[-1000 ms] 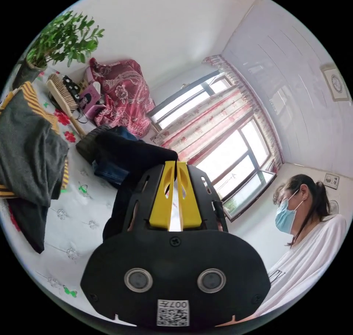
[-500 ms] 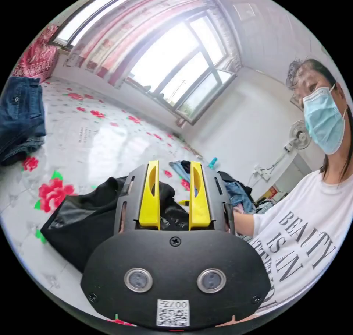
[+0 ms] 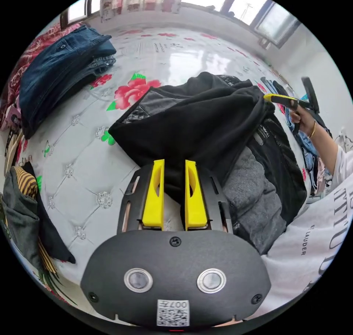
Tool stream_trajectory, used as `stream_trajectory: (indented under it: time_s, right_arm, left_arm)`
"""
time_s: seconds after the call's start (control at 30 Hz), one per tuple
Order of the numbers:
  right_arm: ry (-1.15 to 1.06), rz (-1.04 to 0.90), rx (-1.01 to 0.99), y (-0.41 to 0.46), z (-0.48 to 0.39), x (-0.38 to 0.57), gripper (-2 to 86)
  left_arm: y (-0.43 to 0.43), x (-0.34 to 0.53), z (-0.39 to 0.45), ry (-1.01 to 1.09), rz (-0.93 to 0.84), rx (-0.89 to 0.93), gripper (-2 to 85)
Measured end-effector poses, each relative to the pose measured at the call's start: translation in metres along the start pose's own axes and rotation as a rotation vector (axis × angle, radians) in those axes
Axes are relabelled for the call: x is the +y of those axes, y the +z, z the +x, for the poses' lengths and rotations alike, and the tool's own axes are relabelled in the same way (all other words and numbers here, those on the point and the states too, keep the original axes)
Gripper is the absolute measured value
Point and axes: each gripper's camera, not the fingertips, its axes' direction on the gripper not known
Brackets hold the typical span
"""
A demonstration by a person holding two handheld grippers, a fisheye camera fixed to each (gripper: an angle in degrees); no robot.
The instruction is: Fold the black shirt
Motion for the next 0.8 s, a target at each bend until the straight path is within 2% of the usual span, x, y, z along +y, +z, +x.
stream_trajectory:
  time_s: [0.1,0.2,0.3,0.37,0.43,0.5,0.7,0.8]
  right_arm:
    - [-0.072,0.085,0.109,-0.012,-0.018,0.003,5.0]
    - [0.029,0.248,0.180,-0.038,-0.004,0.001,4.9]
    - [0.164,0.225,0.077,-0.032,0.031,-0.011,4.9]
    - [0.200,0.177,0.050,-0.017,0.041,-0.017,4.3]
    - [0.207,0.172,0.047,-0.007,0.039,-0.020,2.7]
    - [0.196,0.189,0.084,-0.011,0.030,-0.018,1.3]
    - [0.175,0.474,0.067,-0.095,-0.024,0.018,0.0]
    - [0.139,0.483,0.085,-0.114,-0.053,0.010,-0.1]
  left_arm:
    - [-0.019,0.006,-0.012,-0.022,0.017,-0.004,1.1]
    - [-0.053,0.002,-0.029,-0.042,0.150,0.026,5.4]
    - [-0.067,-0.024,-0.038,-0.004,0.228,0.086,9.1]
    - [-0.057,-0.047,-0.034,0.046,0.198,0.065,9.8]
    - [-0.028,-0.074,-0.028,0.090,0.102,0.006,8.9]
    - [-0.006,-0.084,-0.025,0.103,0.012,-0.030,2.9]
    - [-0.040,-0.062,-0.029,0.074,0.116,-0.084,-0.8]
    - [-0.060,-0.053,-0.040,0.060,0.161,-0.113,-0.9]
